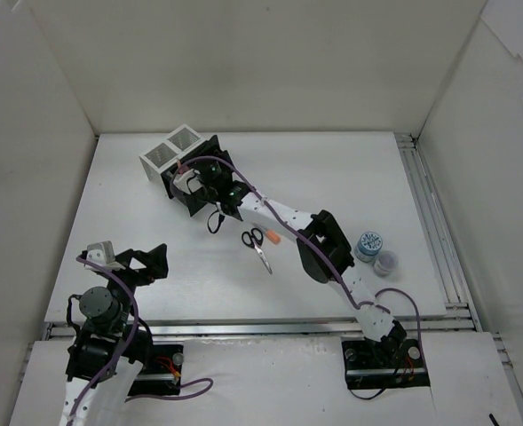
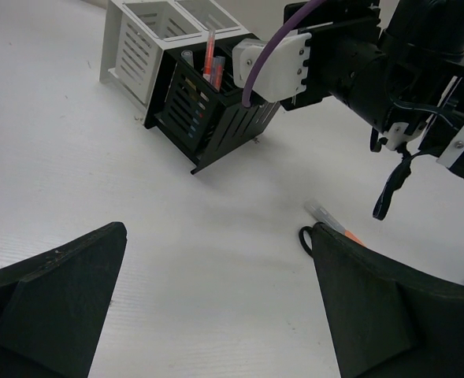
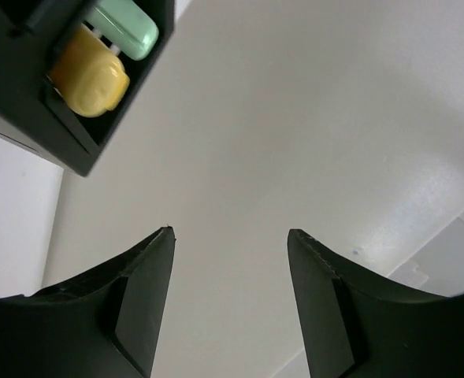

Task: Sort the stationery into containers
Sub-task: Place the pen in the storage box, then pick up the pen from the center of the board.

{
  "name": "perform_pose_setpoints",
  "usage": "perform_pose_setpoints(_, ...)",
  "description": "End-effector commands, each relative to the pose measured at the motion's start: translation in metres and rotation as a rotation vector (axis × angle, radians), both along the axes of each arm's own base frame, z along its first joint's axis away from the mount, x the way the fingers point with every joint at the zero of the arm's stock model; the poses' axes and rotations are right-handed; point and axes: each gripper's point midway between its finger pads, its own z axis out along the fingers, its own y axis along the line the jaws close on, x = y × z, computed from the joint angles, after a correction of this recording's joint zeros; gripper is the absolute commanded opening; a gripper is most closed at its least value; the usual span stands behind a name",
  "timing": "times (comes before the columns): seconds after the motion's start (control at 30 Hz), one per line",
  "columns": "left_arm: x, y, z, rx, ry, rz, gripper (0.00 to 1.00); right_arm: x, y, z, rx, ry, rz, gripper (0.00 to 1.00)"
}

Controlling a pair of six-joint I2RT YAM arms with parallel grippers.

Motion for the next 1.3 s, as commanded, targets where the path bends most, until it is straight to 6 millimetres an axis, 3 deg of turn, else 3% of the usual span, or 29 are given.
perform_pose_setpoints(0.0, -0.002, -0.004, 0.027, -0.005, -0.084, -0.025, 1.0, -0.014, -0.024, 0.113, 0.158, -0.151, -0.058, 0.56)
perform_pose_setpoints(0.17, -0.004, -0.006, 0.032, -0.005, -0.093, -0.043, 0.99, -0.022, -0.037, 0.131, 0.227, -0.142, -0.081, 0.61)
perform_pose_setpoints(0.2, -0.004, -0.007, 0.032, -0.005, -0.092, -0.046, 0.99, -0.026, -0.043, 0.142, 0.253, -0.15, -0.087, 0.63)
perform_pose_setpoints(0.27, -0.005, -0.007, 0.033, -0.007, -0.093, -0.046, 0.99, -0.029, -0.05, 0.142, 0.3, -0.126, -0.103, 0.65)
perform_pose_setpoints(0.3, -0.005, -0.007, 0.035, -0.007, -0.095, -0.046, 0.99, -0.033, -0.058, 0.152, 0.375, -0.121, -0.12, 0.67)
perform_pose_setpoints(0.37, -0.007, -0.013, 0.036, -0.009, -0.099, -0.081, 0.99, -0.036, -0.069, 0.146, 0.448, -0.087, -0.149, 0.7)
perform_pose_setpoints(0.4, -0.008, -0.015, 0.037, -0.012, -0.1, -0.092, 0.99, -0.042, -0.081, 0.161, 0.526, -0.087, -0.16, 0.73)
perform_pose_setpoints(0.43, -0.008, -0.015, 0.037, -0.012, -0.1, -0.094, 1.0, -0.045, -0.087, 0.148, 0.643, -0.035, -0.186, 0.75)
perform_pose_setpoints(0.47, -0.009, -0.016, 0.037, -0.017, -0.098, -0.1, 0.99, -0.052, -0.1, 0.155, 0.705, -0.002, -0.2, 0.76)
perform_pose_setpoints(0.5, -0.009, -0.016, 0.037, -0.015, -0.099, -0.101, 0.99, -0.055, -0.108, 0.147, 0.865, 0.052, -0.237, 0.78)
perform_pose_setpoints(0.57, -0.008, -0.018, 0.036, -0.016, -0.092, -0.107, 1.0, -0.066, -0.125, 0.111, 0.929, 0.168, -0.299, 0.81)
perform_pose_setpoints(0.6, -0.007, -0.019, 0.036, -0.017, -0.092, -0.112, 0.99, -0.078, -0.136, 0.119, 1.077, 0.202, -0.31, 0.83)
perform_pose_setpoints(0.63, -0.007, -0.02, 0.035, -0.013, -0.085, -0.12, 0.99, -0.09, -0.144, 0.079, 1.051, 0.276, -0.361, 0.84)
perform_pose_setpoints(0.67, -0.006, -0.022, 0.035, -0.014, -0.083, -0.132, 0.99, -0.102, -0.15, 0.084, 1.101, 0.305, -0.35, 0.86)
perform_pose_setpoints(0.7, -0.005, -0.024, 0.036, -0.011, -0.084, -0.141, 1.0, -0.111, -0.153, 0.067, 1.165, 0.355, -0.383, 0.89)
perform_pose_setpoints(0.73, -0.004, -0.026, 0.035, -0.009, -0.078, -0.152, 0.99, -0.125, -0.164, 0.03, 1.129, 0.425, -0.442, 0.91)
perform_pose_setpoints(0.77, -0.004, -0.028, 0.035, -0.007, -0.077, -0.163, 0.99, -0.137, -0.163, 0.027, 1.157, 0.483, -0.429, 0.91)
perform_pose_setpoints(0.83, -0.002, -0.031, 0.034, -0.002, -0.07, -0.178, 1.0, -0.157, -0.176, -0.014, 1.184, 0.611, -0.534, 0.92)
perform_pose_setpoints(0.87, -0.001, -0.033, 0.034, -0.004, -0.072, -0.19, 1.0, -0.165, -0.177, -0.021, 1.206, 0.676, -0.544, 0.92)
perform_pose_setpoints(1.07, 0.004, -0.04, 0.029, 0.002, -0.061, -0.223, 0.99, -0.204, -0.197, -0.106, 1.207, 0.913, -0.79, 0.92)
perform_pose_setpoints(1.2, 0.008, -0.041, 0.025, 0.008, -0.045, -0.223, 1.0, -0.226, -0.187, -0.145, 1.195, 1.089, -0.875, 0.89)
perform_pose_setpoints(1.27, 0.009, -0.042, 0.025, 0.012, -0.049, -0.231, 0.99, -0.227, -0.184, -0.161, 1.204, 1.134, -0.932, 0.88)
